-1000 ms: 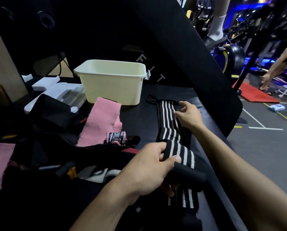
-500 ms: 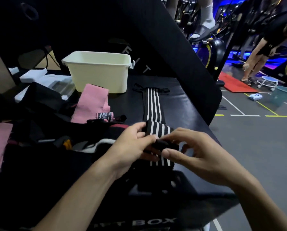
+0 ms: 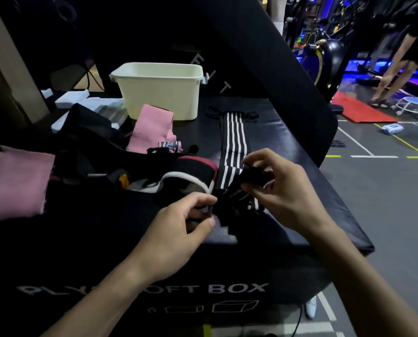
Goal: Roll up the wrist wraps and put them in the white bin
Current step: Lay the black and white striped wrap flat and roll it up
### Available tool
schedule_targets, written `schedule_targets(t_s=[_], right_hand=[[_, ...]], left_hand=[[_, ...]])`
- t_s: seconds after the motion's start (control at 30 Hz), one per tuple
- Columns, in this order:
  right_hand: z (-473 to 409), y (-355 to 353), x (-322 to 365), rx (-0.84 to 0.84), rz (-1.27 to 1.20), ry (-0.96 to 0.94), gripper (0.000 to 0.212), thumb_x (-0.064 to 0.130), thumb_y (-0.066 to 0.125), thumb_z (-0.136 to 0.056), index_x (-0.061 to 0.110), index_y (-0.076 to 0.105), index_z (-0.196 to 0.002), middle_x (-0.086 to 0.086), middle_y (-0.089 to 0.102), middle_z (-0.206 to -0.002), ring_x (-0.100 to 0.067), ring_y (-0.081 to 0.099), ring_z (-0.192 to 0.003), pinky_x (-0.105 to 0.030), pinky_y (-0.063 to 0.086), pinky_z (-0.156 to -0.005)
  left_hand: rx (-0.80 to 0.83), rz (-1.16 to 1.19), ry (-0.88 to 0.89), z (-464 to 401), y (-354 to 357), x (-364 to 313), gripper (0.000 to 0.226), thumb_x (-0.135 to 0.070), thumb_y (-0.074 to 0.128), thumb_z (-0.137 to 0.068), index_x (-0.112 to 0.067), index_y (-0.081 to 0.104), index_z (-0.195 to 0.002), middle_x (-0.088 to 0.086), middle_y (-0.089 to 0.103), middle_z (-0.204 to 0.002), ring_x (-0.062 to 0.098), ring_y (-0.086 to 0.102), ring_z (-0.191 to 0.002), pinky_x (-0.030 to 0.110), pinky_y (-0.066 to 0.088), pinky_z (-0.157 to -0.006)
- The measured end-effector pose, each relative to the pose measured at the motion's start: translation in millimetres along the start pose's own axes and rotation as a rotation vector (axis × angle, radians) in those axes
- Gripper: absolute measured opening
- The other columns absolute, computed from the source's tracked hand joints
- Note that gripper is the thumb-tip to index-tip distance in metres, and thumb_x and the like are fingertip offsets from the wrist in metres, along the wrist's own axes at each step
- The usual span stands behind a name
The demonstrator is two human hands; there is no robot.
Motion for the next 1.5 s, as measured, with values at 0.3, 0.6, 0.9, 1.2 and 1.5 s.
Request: schedule_targets(t_s=[0.3,0.6,0.9,1.2,1.5], right_hand=[[11,-3,-11,-0.142,-0.102,0.167,0.028,0.022,0.076,-0.088,0.026,0.072,-0.115,0.007,0.071,-0.105,-0.01,0.07,-0.094,-0.038,0.062,-0.08],[-14,-30,15,-0.385,-0.368,0.221,0.026,0.002,0.069,-0.093,0.013,0.071,-0.117,0.001,0.072,-0.103,-0.004,0.069,-0.088,-0.023,0.058,-0.07],[48,3,23,-0.273,-0.204,0.088,0.021,0.003,0.076,-0.088,0.014,0.076,-0.106,0.006,0.077,-0.099,-0.01,0.074,-0.091,-0.037,0.062,-0.083],[84,-6,10,-0.279,-0.256,0.121,0.026,-0.002,0.074,-0.088,0.015,0.077,-0.108,0.009,0.078,-0.099,-0.008,0.074,-0.096,-0.028,0.058,-0.088],[87,-6,4,-0.122,-0.362,0.203,0.012,0.009,0.077,-0.088,0.012,0.079,-0.099,0.003,0.079,-0.091,-0.012,0.076,-0.089,-0.031,0.06,-0.087]], left_hand=[[0.021,-0.252,0.147,-11,31,-13,0.036,-0.043,0.065,-0.097,-0.032,0.066,-0.132,-0.021,0.065,-0.123,-0.002,0.057,-0.119,0.026,0.047,-0.103],[0.0,-0.382,0.242,-21,47,-25,0.024,-0.039,0.068,-0.095,-0.035,0.068,-0.119,-0.017,0.068,-0.113,0.006,0.059,-0.112,0.032,0.049,-0.098],[0.104,-0.402,0.351,-13,44,-32,0.023,-0.028,0.075,-0.084,-0.031,0.069,-0.106,-0.013,0.065,-0.103,0.011,0.056,-0.103,0.037,0.049,-0.091],[0.019,-0.234,0.325,-1,40,-25,0.024,-0.019,0.084,-0.082,-0.028,0.078,-0.103,-0.017,0.075,-0.095,-0.003,0.068,-0.091,0.018,0.052,-0.082],[-0.089,-0.202,0.415,1,34,-28,0.016,-0.011,0.081,-0.086,-0.023,0.08,-0.097,-0.015,0.071,-0.093,0.005,0.067,-0.088,0.013,0.047,-0.075]])
Point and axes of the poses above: each hand's wrist, its own z-axis away from the middle knuckle, its own y-axis out of the palm, x = y × z, the point moved 1 cm from there along -z, towards the middle knuckle
